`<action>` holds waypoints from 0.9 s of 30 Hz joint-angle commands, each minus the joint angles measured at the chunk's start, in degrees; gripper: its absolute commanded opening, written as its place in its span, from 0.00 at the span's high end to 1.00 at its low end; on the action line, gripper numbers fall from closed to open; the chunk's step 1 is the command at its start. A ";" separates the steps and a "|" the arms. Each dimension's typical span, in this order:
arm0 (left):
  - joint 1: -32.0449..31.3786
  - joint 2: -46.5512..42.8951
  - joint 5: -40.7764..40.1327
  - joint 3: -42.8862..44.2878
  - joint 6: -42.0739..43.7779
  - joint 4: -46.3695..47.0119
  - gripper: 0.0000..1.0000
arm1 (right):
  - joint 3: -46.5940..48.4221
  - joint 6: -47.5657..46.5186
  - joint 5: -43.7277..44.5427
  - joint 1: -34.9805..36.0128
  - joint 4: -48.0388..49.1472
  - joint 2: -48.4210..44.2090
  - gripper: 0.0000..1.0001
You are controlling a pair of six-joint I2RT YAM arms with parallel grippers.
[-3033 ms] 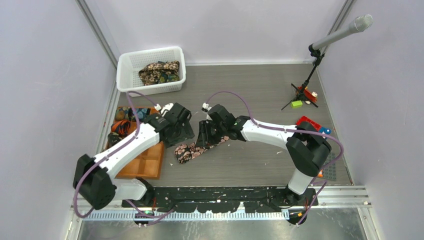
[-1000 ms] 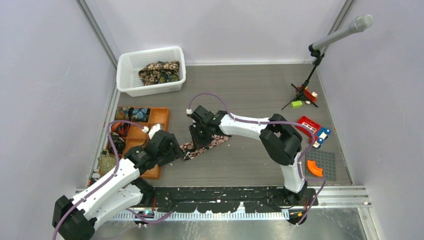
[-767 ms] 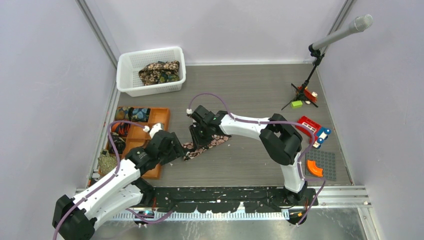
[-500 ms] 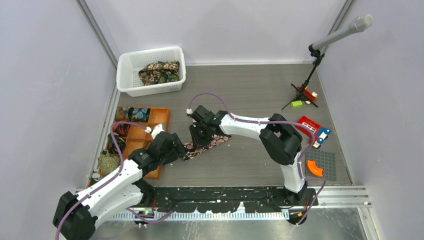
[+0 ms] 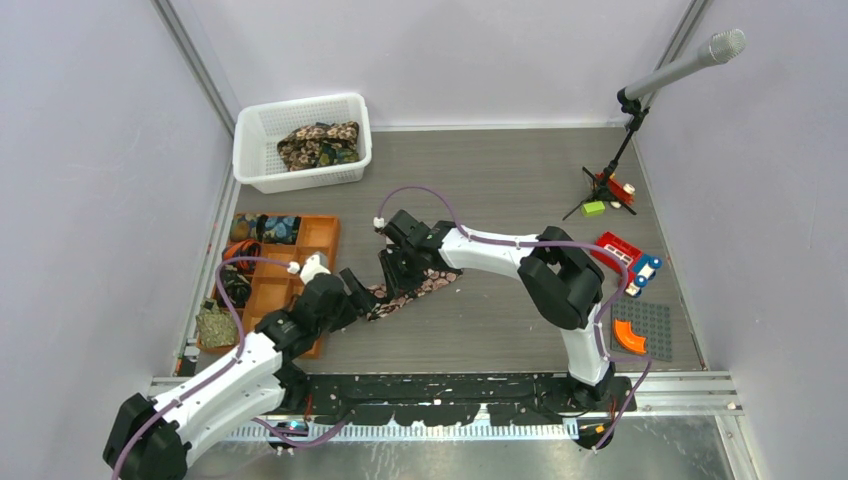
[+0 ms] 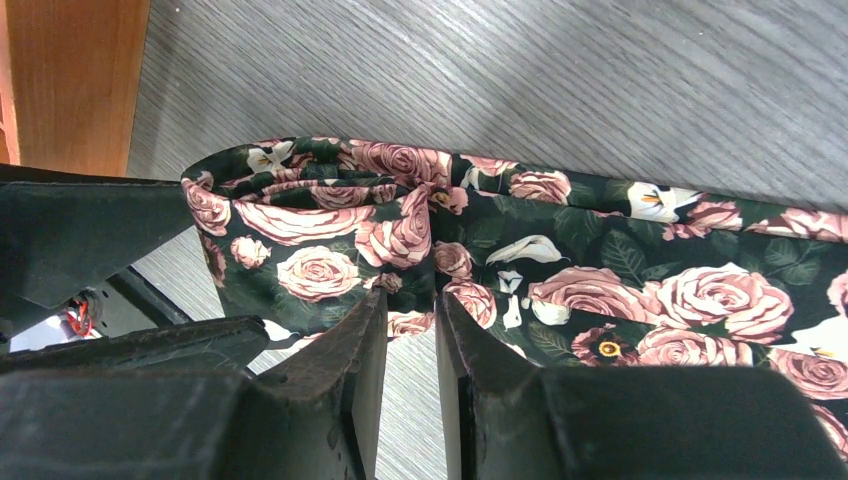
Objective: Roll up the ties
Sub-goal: Roll the tie at the center of the board.
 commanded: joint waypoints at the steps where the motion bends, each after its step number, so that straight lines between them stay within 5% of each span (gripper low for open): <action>1: -0.10 -1.08 -1.33 -2.37 -3.75 5.84 0.27 | 0.12 -0.59 -0.41 -0.28 0.95 0.36 0.71; 13: -0.07 3.02 -0.20 -5.32 -6.86 12.93 0.35 | 0.12 -0.54 -0.77 -0.26 0.97 0.57 0.71; 27: -0.01 8.45 -0.13 -6.43 -5.57 17.86 0.63 | 0.69 0.29 -1.97 -0.41 0.95 -0.90 0.71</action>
